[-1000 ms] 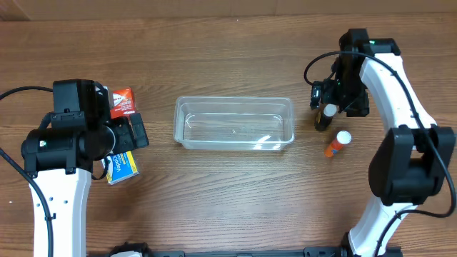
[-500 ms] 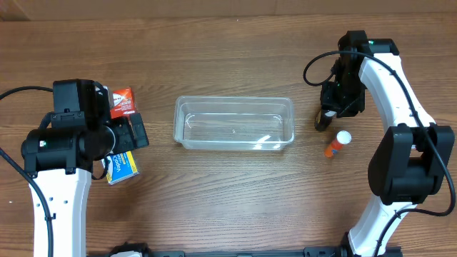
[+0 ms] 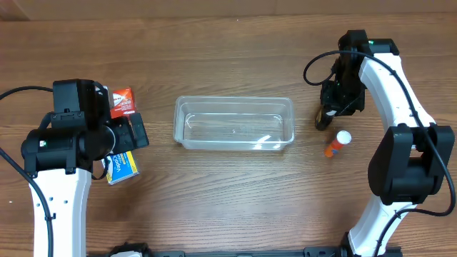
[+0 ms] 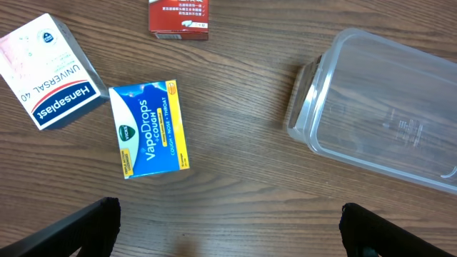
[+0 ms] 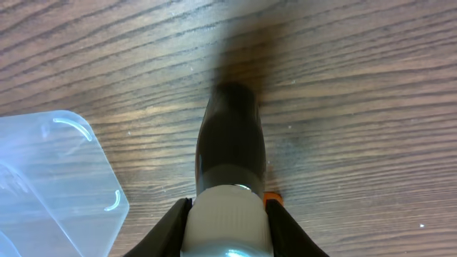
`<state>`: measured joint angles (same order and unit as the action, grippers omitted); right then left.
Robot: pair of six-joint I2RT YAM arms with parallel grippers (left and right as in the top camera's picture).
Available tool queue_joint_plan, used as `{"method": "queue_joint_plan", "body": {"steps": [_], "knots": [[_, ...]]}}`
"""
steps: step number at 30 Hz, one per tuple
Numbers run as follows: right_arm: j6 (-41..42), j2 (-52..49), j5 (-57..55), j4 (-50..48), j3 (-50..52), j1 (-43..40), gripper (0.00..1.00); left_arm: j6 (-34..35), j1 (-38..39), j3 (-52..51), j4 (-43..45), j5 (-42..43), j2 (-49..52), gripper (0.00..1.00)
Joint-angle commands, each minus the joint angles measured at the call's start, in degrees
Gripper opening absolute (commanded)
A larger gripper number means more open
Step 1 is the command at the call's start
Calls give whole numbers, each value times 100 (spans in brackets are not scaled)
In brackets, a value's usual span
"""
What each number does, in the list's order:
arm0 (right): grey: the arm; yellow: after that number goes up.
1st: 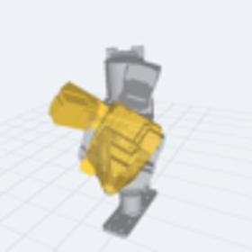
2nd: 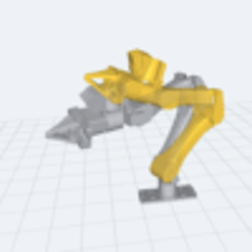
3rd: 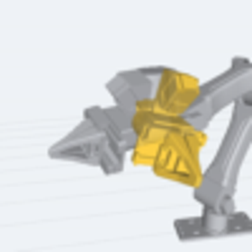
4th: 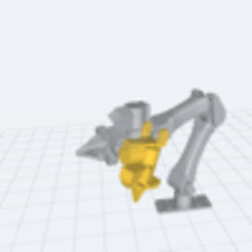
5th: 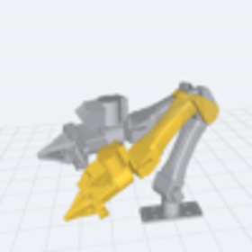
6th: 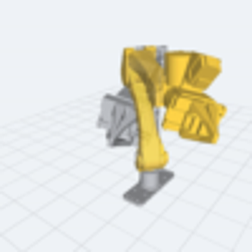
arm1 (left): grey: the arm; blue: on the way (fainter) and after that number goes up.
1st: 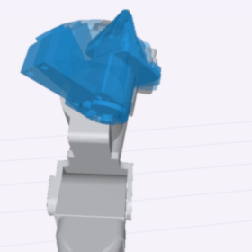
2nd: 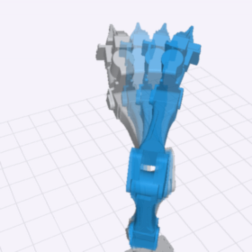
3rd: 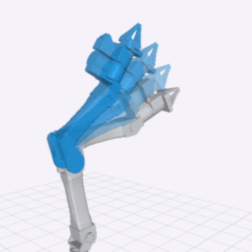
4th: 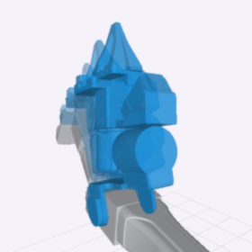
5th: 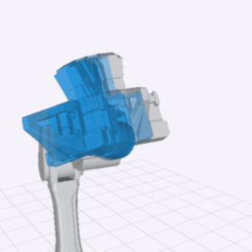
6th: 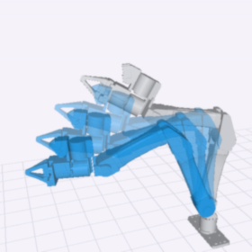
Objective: Pack container
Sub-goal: 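Reach the right gripper to the dark bottle and grasp it, then carry the dark bottle into the container's right end and release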
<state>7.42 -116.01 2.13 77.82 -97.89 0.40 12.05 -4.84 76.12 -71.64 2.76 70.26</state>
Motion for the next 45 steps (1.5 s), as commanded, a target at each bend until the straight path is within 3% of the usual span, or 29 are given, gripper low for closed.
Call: {"method": "queue_joint_plan", "body": {"steps": [1, 7, 14, 19, 29, 45], "knots": [[-11, 125, -120, 107, -470, -4, 4, -24, 37, 144, -7, -79, -2, 100], [37, 1060, -116, 752, -1725, 450, 4, -24, 37, 144, 35, -79, -2, 100], [1182, 1928, -120, 1303, -1893, 1886, 4, -24, 37, 144, 33, -79, -2, 100], [1794, 1891, -402, 887, -1073, 2350, 4, -26, 37, 144, 35, -81, -2, 100], [1770, 1860, -743, -1158, 929, 2343, 4, -24, 37, 144, 26, -79, -2, 100], [1777, 1113, -1025, -1547, 981, 2343, 4, -24, 37, 144, 28, -79, -2, 100]]}}
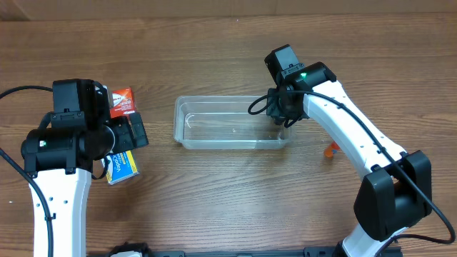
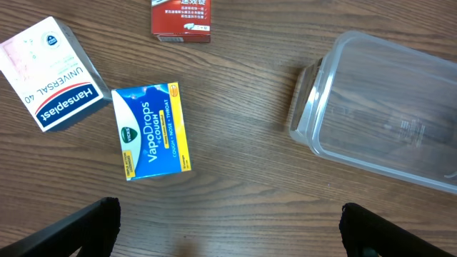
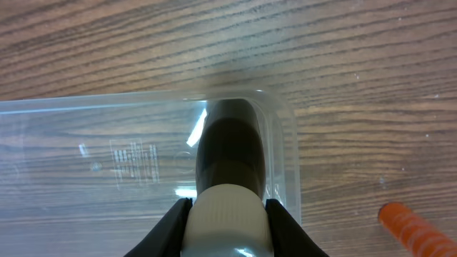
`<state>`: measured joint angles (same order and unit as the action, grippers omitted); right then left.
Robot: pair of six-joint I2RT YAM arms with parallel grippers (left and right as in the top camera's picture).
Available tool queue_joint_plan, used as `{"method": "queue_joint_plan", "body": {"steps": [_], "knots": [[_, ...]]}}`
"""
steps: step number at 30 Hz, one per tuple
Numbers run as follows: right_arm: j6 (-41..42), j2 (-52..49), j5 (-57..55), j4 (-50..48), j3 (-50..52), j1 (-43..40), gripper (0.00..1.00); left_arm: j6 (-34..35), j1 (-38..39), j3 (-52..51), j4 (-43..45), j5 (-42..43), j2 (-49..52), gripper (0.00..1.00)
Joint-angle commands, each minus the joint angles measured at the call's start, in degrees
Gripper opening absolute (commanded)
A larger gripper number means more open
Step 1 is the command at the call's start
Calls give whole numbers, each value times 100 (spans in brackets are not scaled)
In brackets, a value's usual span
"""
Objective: Pack container
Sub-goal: 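Carry the dark bottle into the container's right end and release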
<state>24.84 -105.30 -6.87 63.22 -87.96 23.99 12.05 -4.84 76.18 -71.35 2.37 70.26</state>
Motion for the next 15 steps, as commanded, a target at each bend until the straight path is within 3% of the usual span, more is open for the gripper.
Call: {"method": "queue_joint_plan", "body": {"steps": [1, 9, 11, 14, 15], "knots": [[33, 37, -125, -103, -11, -15, 4, -24, 37, 138, -2, -39, -2, 100], [33, -140, -105, -289, 251, -15, 5, -24, 37, 138, -17, -39, -2, 100], [33, -149, -105, -297, 251, -15, 9, -24, 37, 138, -39, -39, -2, 100], [33, -149, -103, -289, 251, -15, 62, -24, 37, 138, -46, -39, -2, 100], [35, -146, -103, -280, 251, -15, 63, -24, 37, 138, -46, -39, -2, 100]]}}
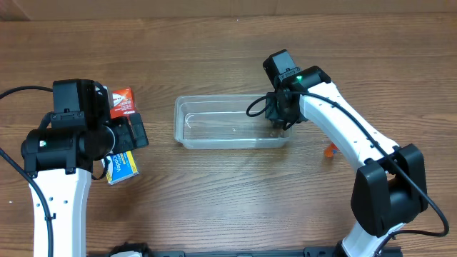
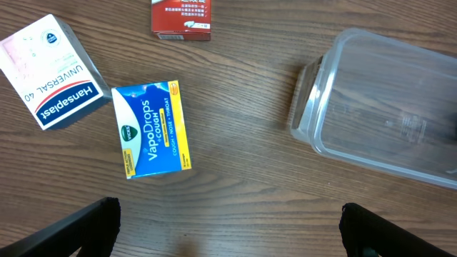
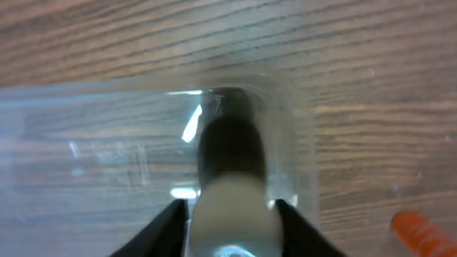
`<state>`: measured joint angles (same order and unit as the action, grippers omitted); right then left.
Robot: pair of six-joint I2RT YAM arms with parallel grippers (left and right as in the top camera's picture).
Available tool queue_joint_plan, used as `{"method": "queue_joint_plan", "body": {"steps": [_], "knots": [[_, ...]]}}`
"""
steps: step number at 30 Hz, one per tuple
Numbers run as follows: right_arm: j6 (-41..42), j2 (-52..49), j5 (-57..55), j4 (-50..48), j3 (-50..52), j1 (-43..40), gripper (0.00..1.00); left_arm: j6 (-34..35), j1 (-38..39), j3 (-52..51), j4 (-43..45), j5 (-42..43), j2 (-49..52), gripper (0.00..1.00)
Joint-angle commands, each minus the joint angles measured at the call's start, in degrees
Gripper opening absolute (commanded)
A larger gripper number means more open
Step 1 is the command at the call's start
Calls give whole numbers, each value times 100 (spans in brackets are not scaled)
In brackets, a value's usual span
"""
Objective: Pack container
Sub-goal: 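Carry the dark bottle into the container's right end and release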
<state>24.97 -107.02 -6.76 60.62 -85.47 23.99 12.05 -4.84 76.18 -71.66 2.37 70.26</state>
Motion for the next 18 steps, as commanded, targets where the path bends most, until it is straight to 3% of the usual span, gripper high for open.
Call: {"method": "queue_joint_plan", "body": {"steps": [1, 3, 10, 15, 18], "knots": [[20, 26, -114, -11, 2, -15, 64, -24, 37, 138, -13, -39, -2, 100], [20, 24, -114, -11, 2, -15, 72, -24, 37, 138, -11, -39, -2, 100], [-17, 28, -114, 72, -168, -4, 75, -24, 37, 138, -9, -39, -2, 100], [-271, 424, -120, 1086, -1644, 7, 76, -26, 37, 138, -7, -44, -2, 100], [-267, 914, -177, 1368, -2470, -199, 88, -26, 37, 138, -9, -42, -2, 100]]}}
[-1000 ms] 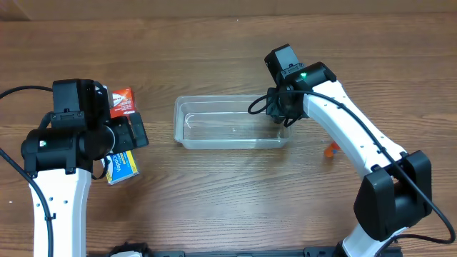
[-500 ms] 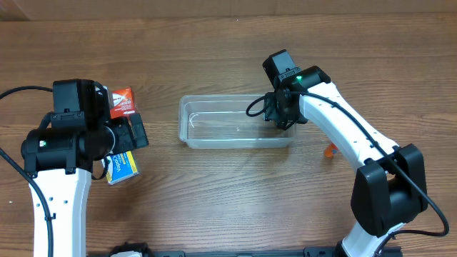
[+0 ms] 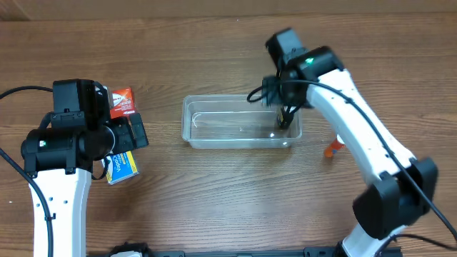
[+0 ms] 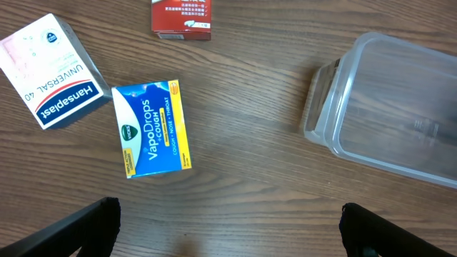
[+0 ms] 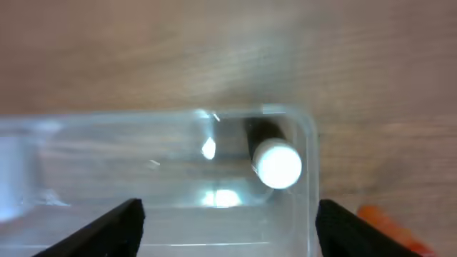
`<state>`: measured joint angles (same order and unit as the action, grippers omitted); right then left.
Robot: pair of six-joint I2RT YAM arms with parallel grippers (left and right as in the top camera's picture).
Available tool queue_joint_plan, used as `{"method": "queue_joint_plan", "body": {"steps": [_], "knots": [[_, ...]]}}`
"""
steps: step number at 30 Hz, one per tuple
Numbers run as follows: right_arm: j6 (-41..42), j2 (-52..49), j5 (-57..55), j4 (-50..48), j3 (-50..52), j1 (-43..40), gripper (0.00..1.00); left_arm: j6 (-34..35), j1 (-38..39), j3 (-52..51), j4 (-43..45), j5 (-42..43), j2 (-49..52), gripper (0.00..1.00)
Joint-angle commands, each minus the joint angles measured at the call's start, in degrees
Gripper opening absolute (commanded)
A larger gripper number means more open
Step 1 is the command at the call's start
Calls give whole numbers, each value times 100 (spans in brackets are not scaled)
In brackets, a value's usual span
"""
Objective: Pack container
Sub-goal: 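Carry the dark bottle into the container's right end and release, then move the right gripper to the orange tube and grasp it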
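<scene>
A clear plastic container (image 3: 239,123) lies mid-table. A dark bottle with a white cap (image 5: 277,163) stands in its right end, also visible from overhead as the bottle (image 3: 284,122). My right gripper (image 5: 228,208) hovers above that end, open and empty, apart from the bottle. My left gripper (image 4: 228,232) is open above bare wood, with a blue VapoDrops box (image 4: 152,128), a white Hansaplast box (image 4: 50,75) and a red box (image 4: 181,18) lying ahead of it. The container's left end (image 4: 389,107) shows at the right of the left wrist view.
An orange tube with a white cap (image 3: 333,148) lies on the table right of the container; its orange end (image 5: 378,220) shows past the container wall. The left arm's body (image 3: 68,135) covers part of the boxes in the overhead view.
My right gripper has opened and let go of the dark bottle, which now stands in the container's right end. The gripper is higher. The container sits slightly further right.
My right gripper was shut on the dark bottle on the table right of the container. Then it held the bottle over the container's right end, then low inside it. Now the bottle stands there released. The left arm stayed still throughout.
</scene>
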<state>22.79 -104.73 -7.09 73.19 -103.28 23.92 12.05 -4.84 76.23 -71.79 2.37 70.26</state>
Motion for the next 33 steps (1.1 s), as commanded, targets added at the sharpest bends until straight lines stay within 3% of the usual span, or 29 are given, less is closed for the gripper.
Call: {"method": "queue_joint_plan", "body": {"steps": [1, 4, 8, 11, 21, 27, 33], "knots": [[-46, 826, -146, 175, -782, -306, 93, -26, 37, 133, 2, -44, -2, 100], [304, 1239, -146, 841, -809, -1147, 99, -28, 37, 133, 4, -44, -2, 100], [431, 1290, -17, 1937, -765, -2262, 99, -28, 37, 133, 7, -44, -2, 100], [426, 1311, -17, 2319, -321, -2520, 100, -26, 37, 133, 7, -44, -2, 100], [227, 1311, 485, 247, 2638, -2518, 100, -24, 37, 133, 4, -42, -2, 100], [55, 1307, 529, -417, 3348, -2516, 98, -24, 37, 133, 4, -42, -2, 100], [-31, 1307, 595, -455, 3432, -2516, 86, -24, 37, 133, 4, -42, -2, 100]]}}
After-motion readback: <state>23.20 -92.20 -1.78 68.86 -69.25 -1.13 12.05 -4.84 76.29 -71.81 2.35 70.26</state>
